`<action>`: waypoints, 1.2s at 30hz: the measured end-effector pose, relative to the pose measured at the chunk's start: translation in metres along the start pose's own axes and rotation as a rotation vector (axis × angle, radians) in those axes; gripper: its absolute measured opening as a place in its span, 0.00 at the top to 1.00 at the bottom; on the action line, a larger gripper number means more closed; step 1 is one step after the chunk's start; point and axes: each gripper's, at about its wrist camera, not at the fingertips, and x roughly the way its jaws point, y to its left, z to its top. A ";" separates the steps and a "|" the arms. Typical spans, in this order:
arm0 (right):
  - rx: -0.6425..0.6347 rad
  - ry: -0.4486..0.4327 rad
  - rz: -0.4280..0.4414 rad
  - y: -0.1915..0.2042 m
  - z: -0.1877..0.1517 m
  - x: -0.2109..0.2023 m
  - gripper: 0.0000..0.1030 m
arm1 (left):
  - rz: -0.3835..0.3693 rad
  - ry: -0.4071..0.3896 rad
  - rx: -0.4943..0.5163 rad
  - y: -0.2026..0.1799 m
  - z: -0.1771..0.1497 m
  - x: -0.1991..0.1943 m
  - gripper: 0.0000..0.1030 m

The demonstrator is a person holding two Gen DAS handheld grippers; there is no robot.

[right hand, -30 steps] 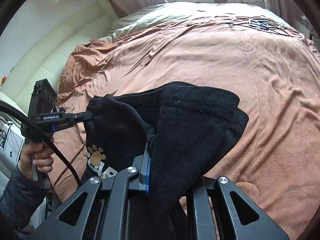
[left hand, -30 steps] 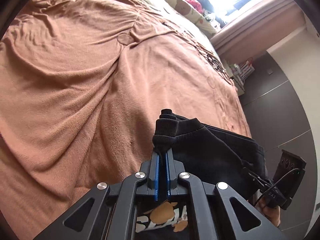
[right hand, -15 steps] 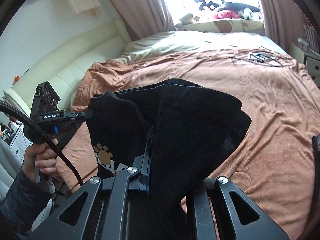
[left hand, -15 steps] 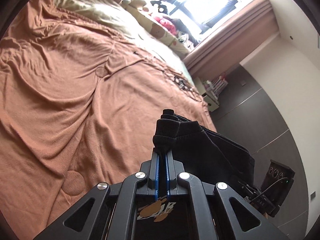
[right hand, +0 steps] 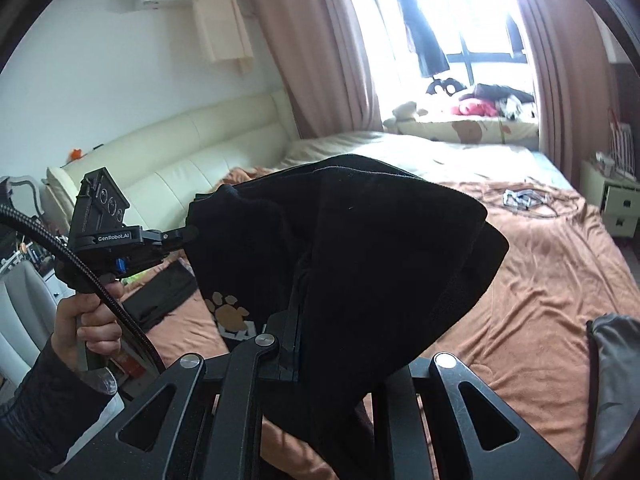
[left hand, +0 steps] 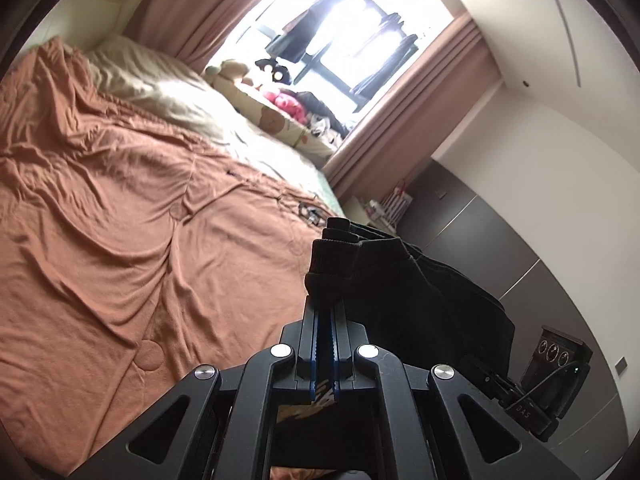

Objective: Fold small clothes
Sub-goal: 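Lift the folded black shirt with both tools and carry it toward the sofa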

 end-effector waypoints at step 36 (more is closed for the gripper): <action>-0.199 0.021 0.321 0.154 0.038 0.096 0.92 | 0.183 -0.294 0.015 0.139 0.087 -0.272 0.96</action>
